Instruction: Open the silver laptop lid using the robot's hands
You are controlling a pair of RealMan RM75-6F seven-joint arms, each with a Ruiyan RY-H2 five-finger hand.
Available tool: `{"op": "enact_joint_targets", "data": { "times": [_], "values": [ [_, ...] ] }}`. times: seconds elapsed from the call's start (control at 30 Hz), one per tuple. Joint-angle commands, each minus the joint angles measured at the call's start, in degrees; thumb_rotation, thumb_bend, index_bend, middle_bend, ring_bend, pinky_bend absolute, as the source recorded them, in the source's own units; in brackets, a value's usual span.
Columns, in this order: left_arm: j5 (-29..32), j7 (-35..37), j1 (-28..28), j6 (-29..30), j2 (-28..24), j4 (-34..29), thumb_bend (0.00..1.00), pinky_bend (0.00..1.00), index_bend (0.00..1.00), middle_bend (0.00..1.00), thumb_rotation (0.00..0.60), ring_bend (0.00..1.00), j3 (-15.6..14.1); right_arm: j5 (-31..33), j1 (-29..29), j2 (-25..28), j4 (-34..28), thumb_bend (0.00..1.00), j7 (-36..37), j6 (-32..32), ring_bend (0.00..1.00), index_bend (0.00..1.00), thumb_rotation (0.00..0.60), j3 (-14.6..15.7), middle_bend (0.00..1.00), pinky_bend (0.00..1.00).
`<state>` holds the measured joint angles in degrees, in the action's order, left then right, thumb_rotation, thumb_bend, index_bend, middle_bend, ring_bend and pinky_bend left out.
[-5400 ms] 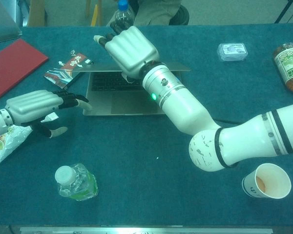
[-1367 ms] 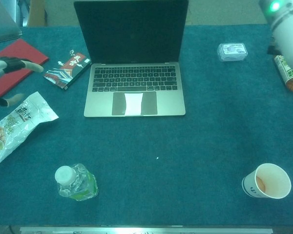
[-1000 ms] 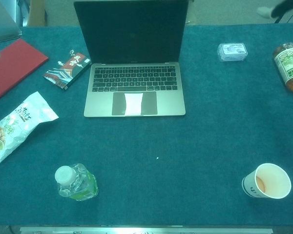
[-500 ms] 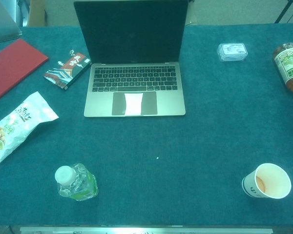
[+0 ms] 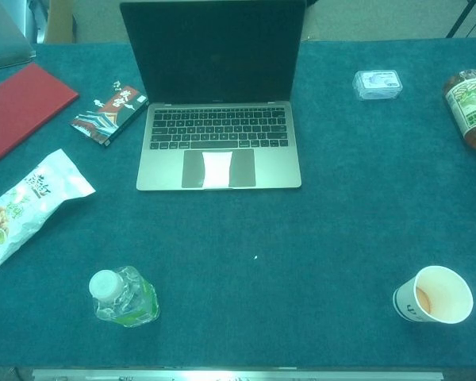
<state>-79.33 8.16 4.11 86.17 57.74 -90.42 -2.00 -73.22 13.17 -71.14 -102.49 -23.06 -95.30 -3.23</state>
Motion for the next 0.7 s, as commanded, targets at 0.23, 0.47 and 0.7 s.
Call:
{"op": "enact_joint_targets", "data": {
  "times": [0.23, 0.47, 0.7],
  "values": [
    [-2.3, 0.7, -1.9, 2.2, 0.7, 0.1, 0.42, 0.07, 0.17, 0.13, 0.6, 0.09, 0.3, 1.4, -2.4, -0.3, 2.2, 0.14, 4.0, 1.9, 0.12, 0.12, 0.6, -0.8, 0.26, 0.16],
    [-3.7, -0.9, -1.8, 1.3, 0.2, -1.1, 0.42, 0.07, 0.17, 0.13, 0.6, 0.09, 0.4, 1.7, -3.2, -0.5, 3.7, 0.14, 6.8, 4.9, 0.12, 0.12, 0.6, -1.2, 0.26, 0.16],
    [-4.6, -1.0, -1.9, 0.7, 0.0, -1.1, 0.42, 0.07, 0.17, 0.13, 0.6, 0.09, 0.6, 1.1, -3.7, -0.6, 3.7, 0.14, 7.2, 6.1, 0.12, 0.12, 0.6, -1.8, 0.26, 0.16]
  ]
}}
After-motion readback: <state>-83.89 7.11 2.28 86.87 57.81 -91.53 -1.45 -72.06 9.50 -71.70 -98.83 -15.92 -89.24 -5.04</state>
